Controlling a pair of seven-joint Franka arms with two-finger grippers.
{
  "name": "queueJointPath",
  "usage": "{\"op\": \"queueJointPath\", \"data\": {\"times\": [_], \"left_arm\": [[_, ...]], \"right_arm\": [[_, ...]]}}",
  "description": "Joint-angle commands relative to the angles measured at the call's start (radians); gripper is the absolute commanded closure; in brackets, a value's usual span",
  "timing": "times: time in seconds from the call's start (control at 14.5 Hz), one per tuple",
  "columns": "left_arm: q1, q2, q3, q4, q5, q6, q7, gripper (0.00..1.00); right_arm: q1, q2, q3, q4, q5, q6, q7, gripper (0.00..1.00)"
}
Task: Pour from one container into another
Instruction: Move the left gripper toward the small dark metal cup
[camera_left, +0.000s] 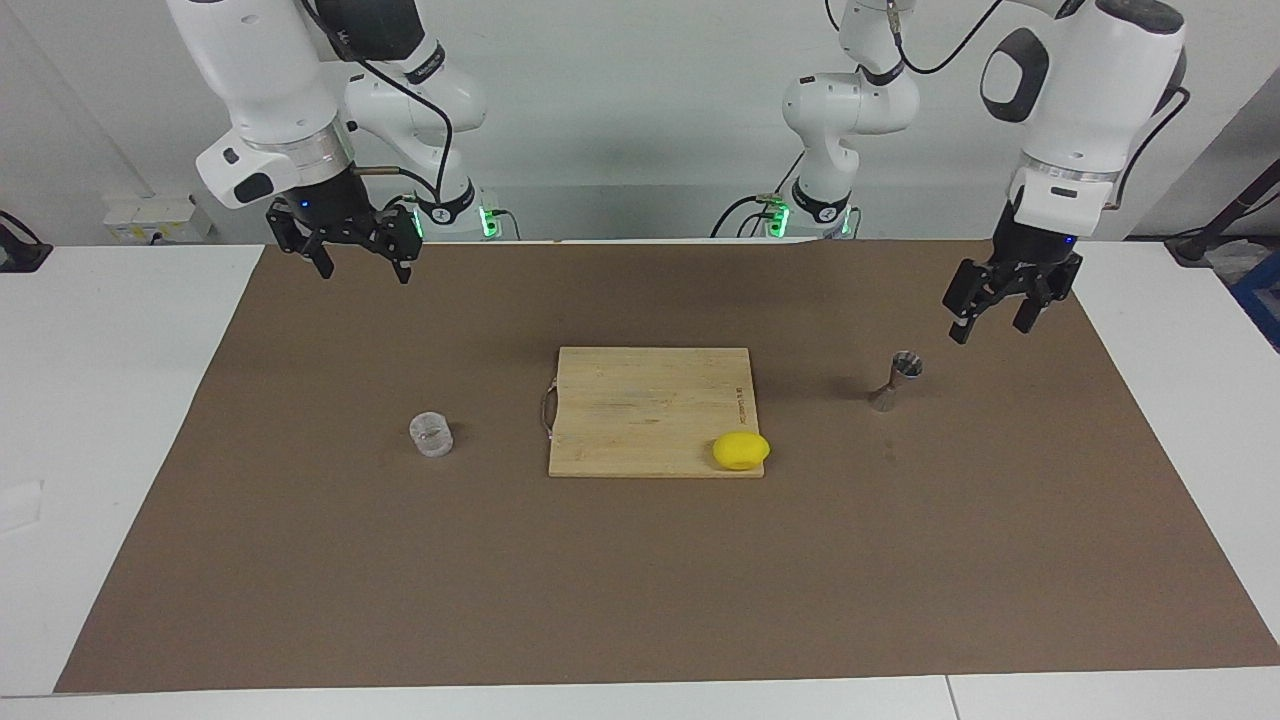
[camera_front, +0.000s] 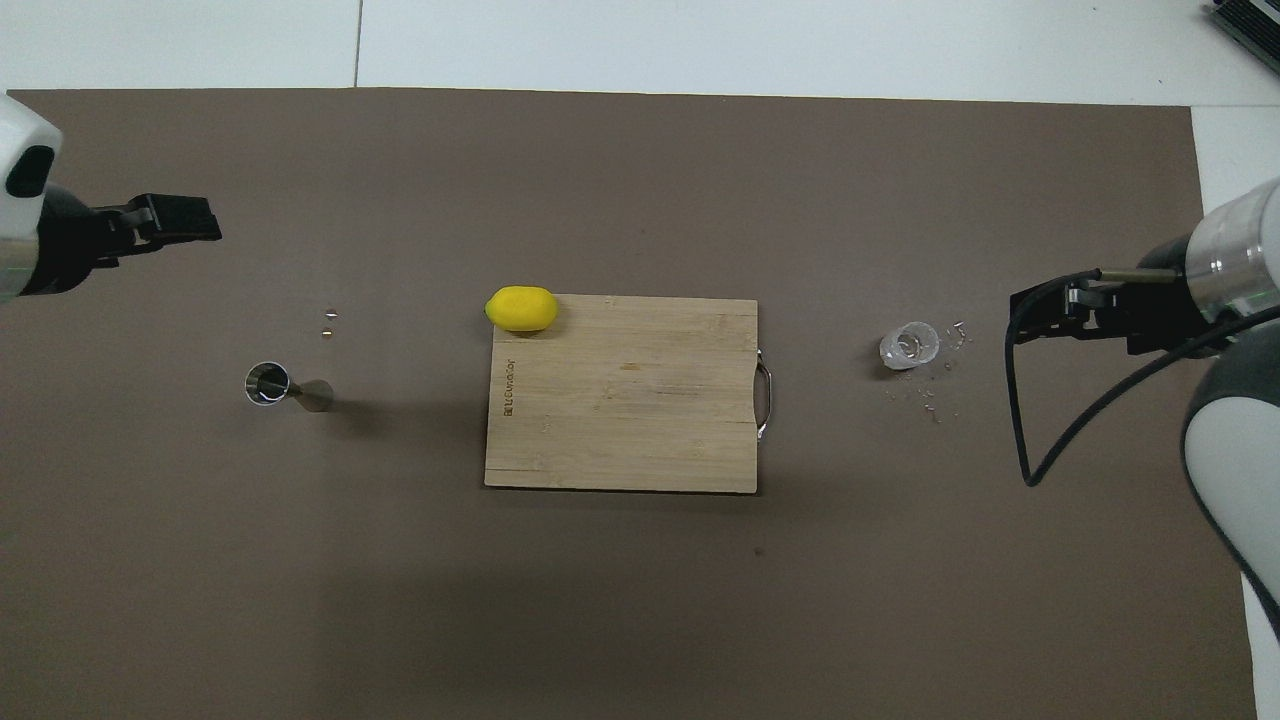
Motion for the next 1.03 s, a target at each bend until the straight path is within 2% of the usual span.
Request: {"op": "queueJointPath", "data": {"times": [0.0,0.28,0.96], "left_arm": [[-0.027,0.018,0.01,-0.028,0.001,0.105,-0.121,0.0],[-0.026,0.049,0.011,-0.032,0.0,0.15,-0.169,0.0],[-0.015,0.04,0.011,-0.055,0.004,0.173,-0.143,0.0]], "right_arm": [[-0.013,-0.023,0.001,-0.026,0.027,0.006,-0.023,0.0],[-0.014,-0.023,0.001,-0.026,0.027,0.006,-0.023,0.0],[-0.013,-0.023,0.001,-0.026,0.027,0.006,-0.023,0.0]]}}
